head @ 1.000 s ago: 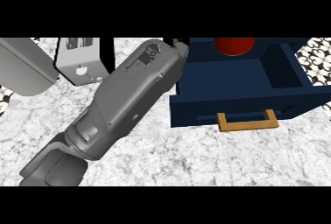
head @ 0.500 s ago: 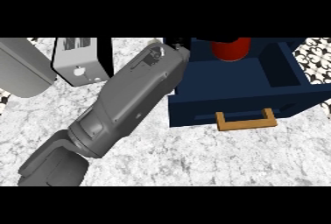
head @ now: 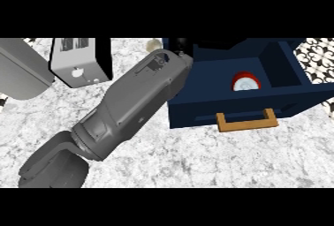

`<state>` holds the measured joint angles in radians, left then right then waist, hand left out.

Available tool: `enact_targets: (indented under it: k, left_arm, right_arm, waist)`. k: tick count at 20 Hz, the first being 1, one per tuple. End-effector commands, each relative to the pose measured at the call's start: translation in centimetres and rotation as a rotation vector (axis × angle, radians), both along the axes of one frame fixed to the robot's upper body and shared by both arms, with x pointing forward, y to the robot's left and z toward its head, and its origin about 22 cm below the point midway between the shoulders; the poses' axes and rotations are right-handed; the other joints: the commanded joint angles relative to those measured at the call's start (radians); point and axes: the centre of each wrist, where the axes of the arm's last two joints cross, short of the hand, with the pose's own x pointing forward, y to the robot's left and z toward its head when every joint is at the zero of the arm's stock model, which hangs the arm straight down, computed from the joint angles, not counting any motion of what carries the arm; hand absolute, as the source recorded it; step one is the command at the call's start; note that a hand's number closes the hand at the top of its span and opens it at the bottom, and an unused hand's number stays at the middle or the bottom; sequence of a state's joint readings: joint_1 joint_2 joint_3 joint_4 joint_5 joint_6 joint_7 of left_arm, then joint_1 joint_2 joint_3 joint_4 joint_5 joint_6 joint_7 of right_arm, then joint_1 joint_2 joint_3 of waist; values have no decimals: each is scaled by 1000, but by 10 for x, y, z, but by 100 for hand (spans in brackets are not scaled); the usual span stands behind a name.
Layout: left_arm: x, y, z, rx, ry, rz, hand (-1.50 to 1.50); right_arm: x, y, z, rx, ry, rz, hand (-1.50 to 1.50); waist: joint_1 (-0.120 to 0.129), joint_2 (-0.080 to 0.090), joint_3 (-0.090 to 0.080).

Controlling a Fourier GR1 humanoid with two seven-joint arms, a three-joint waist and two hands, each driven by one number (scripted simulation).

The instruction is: Pick up the can, place it into the drawer and close the drawer

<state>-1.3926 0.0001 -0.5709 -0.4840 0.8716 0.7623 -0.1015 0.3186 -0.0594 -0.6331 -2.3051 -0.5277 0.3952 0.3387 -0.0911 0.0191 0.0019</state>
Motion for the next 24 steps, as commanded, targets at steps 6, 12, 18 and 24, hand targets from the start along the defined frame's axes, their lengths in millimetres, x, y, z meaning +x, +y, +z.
enact_targets:
  k: [6, 12, 18, 24]
  left_arm:
    - [0, 2, -10, -6, -17, 41, -150]
    - [3, 3, -5, -47, -29, 25, -150]
    - [-4, 3, -16, -85, -79, 11, -150]
    - [-2, -5, 7, -108, -122, -2, -150]
  right_arm:
    - [5, -1, -1, -14, -6, 9, -150]
    - [3, -4, 17, -205, -116, -23, -150]
    - [2, 7, 32, -366, -203, 60, -150]
    - [25, 34, 38, -551, -241, 44, -150]
  waist:
    - [-2, 3, 0]
    - [15, 1, 0]
    - [4, 0, 0]
    - [58, -2, -1]
